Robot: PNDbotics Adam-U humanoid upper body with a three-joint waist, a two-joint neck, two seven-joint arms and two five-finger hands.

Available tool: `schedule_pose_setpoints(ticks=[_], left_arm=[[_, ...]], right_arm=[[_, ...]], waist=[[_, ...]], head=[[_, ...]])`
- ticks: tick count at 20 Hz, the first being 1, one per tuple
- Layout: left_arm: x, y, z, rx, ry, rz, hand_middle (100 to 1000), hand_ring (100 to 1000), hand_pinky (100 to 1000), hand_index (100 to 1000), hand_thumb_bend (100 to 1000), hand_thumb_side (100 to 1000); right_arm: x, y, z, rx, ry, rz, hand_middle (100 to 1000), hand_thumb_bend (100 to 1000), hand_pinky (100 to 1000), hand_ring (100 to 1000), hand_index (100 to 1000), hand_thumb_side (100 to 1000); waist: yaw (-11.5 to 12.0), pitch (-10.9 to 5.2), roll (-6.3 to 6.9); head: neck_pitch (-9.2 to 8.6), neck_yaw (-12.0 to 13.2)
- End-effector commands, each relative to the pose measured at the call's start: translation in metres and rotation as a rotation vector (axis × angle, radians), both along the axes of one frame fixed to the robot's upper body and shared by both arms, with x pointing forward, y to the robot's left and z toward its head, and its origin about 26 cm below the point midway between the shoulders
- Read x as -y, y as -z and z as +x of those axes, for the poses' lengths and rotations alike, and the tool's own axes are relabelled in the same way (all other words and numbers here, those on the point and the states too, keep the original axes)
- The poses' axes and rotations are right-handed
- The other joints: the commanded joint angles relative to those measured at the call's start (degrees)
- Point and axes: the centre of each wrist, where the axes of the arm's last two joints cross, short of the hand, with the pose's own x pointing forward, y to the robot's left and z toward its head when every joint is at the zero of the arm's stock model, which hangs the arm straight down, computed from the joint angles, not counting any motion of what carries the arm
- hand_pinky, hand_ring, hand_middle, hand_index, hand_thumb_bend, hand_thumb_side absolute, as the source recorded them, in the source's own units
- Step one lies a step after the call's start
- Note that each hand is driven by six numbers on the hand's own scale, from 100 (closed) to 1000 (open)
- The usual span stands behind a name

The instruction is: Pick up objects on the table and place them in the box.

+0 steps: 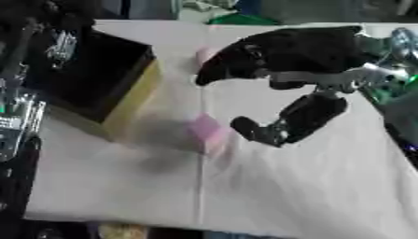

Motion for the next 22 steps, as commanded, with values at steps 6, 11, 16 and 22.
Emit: schedule_pose_setpoints(ticks=[6, 11, 16, 22], left_arm=[[-0.001, -0.009, 0.000, 0.025, 0.005, 0.018, 549, 534, 628, 739, 100, 552], [-0.002, -0.009, -0.001, 0.025, 0.006, 0.017, 549, 534, 628, 739, 100, 553], [0.000, -0.010, 0.000, 0.028, 0.013, 0.019, 549, 534, 628, 739, 100, 558], [0.001, -0.012, 0.000, 0.034, 0.018, 0.019, 549, 534, 628, 740, 100, 553]], right_arm=[[-0.009, 0.001, 0.006, 0.050, -0.063, -0.091, 896, 100, 907, 921, 978, 616], [-0.015, 0.008, 0.008, 0.050, -0.069, -0.127, 899, 100, 911, 927, 980, 486], [-0.019, 0.016, 0.013, 0.050, -0.064, -0.163, 900, 100, 913, 930, 981, 473], [-0.020, 0.028, 0.023, 0.039, -0.044, -0.184, 899, 100, 915, 928, 982, 557]], waist=[[0.3, -0.88, 0.01], [0.5, -0.65, 0.06], [0.7, -0.33, 0.05], [1.2, -0.03, 0.09]], head=[[0.29, -0.1], [0.29, -0.1], [0.29, -0.2], [0.29, -0.4]])
